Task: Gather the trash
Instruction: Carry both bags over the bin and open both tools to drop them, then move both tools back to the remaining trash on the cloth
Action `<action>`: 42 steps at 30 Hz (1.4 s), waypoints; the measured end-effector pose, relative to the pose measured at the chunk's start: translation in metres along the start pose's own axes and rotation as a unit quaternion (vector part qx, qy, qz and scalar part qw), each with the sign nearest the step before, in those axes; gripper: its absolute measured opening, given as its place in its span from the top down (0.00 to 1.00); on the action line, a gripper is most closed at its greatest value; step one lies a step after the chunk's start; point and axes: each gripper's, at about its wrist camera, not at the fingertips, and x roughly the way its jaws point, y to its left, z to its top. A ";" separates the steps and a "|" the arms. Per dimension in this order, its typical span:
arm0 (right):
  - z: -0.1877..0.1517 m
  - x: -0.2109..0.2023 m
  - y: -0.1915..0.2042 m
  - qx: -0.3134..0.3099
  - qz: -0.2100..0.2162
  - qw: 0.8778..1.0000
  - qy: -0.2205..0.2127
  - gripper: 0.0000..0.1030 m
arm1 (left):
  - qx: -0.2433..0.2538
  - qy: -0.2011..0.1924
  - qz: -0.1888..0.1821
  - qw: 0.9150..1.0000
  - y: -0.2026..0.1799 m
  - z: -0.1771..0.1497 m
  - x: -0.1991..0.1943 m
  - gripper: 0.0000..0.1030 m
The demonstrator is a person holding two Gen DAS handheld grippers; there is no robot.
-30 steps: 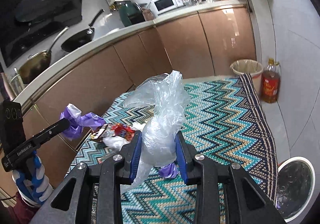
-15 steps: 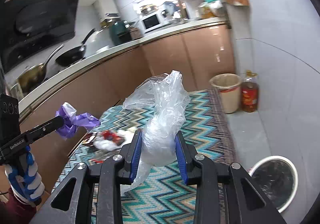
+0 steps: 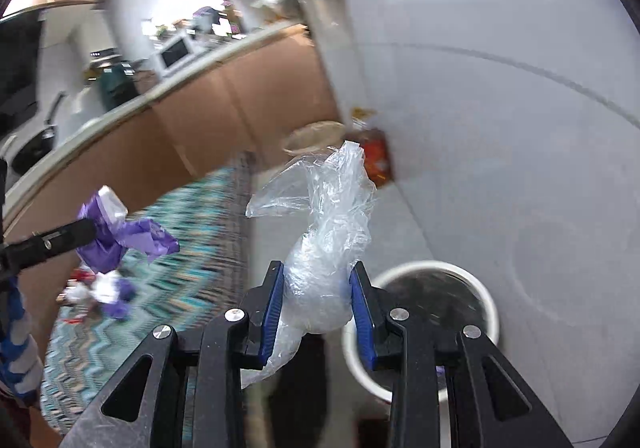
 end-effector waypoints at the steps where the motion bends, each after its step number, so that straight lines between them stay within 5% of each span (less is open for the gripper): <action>1: -0.003 0.005 -0.011 0.005 -0.011 1.000 0.007 0.70 | -0.002 0.012 -0.009 1.000 -0.005 0.003 0.017 0.73; 9: -0.023 0.049 -0.068 0.031 -0.069 0.995 0.066 0.68 | -0.003 0.098 -0.034 0.995 -0.040 0.008 0.140 0.70; 19: -0.039 0.077 -0.105 0.039 -0.110 0.986 0.117 0.50 | -0.037 0.144 -0.032 0.988 -0.052 0.009 0.212 0.53; 28: -0.031 0.063 -0.101 0.052 -0.115 0.987 0.103 0.43 | -0.033 0.124 -0.024 0.992 -0.044 0.010 0.183 0.53; 37: -0.007 0.017 -0.054 0.041 -0.092 0.994 0.040 0.27 | -0.045 0.011 -0.001 0.999 -0.023 0.005 0.087 0.53; 42: 0.010 -0.020 -0.012 0.016 -0.077 0.997 -0.006 0.19 | -0.012 -0.007 0.013 1.000 -0.014 -0.001 0.034 0.53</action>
